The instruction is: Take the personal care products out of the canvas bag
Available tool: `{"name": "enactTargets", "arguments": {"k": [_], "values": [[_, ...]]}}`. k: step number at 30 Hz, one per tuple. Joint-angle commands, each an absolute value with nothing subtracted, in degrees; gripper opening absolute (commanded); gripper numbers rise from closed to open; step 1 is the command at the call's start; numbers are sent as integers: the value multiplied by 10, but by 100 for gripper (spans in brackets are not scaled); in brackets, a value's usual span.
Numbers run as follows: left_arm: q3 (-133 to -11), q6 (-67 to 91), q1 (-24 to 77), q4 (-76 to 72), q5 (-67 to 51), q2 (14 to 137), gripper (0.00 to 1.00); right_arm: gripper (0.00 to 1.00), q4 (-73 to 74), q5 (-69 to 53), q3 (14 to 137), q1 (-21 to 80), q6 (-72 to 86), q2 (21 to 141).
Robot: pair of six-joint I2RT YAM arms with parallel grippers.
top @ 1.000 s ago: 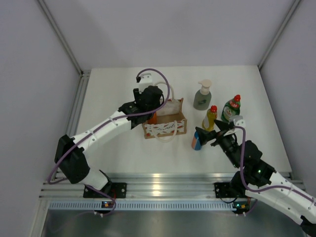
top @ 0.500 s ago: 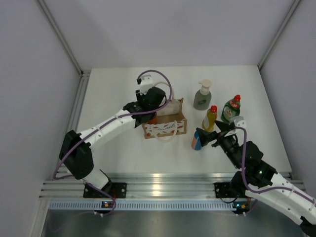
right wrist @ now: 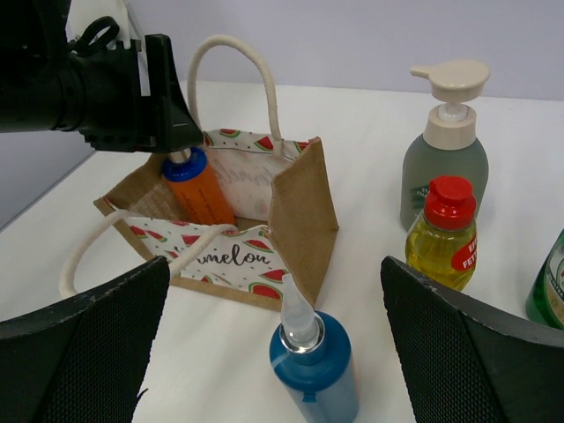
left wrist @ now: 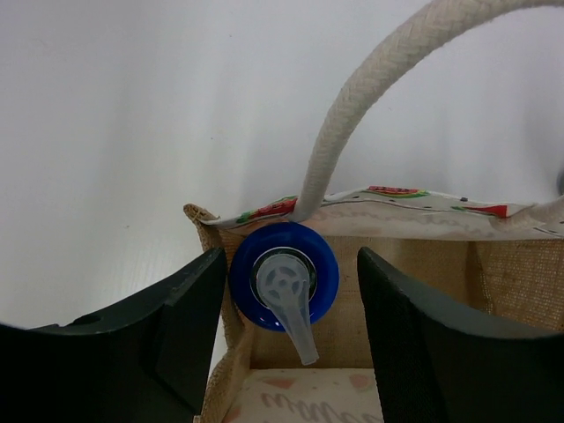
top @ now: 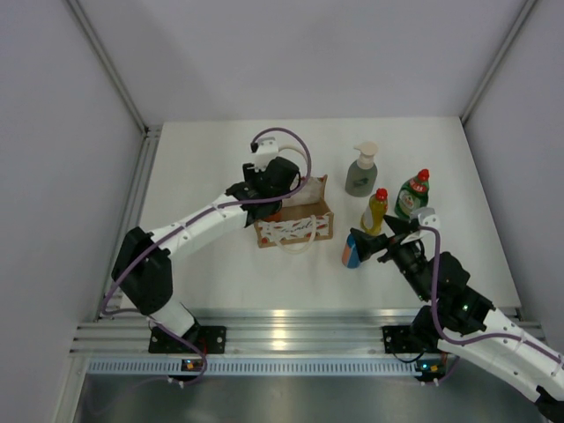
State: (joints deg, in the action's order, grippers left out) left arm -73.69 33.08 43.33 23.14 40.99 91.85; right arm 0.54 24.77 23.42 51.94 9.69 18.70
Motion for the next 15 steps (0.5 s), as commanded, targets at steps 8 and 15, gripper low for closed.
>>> {"name": "enactTargets", "arguments": {"k": [8, 15], "values": [[-727, 320, 433, 213, 379, 940, 65, 100, 18, 252, 246, 515, 104, 168], [-728, 322, 432, 227, 399, 941, 66, 99, 18, 251, 243, 516, 106, 163]]}}
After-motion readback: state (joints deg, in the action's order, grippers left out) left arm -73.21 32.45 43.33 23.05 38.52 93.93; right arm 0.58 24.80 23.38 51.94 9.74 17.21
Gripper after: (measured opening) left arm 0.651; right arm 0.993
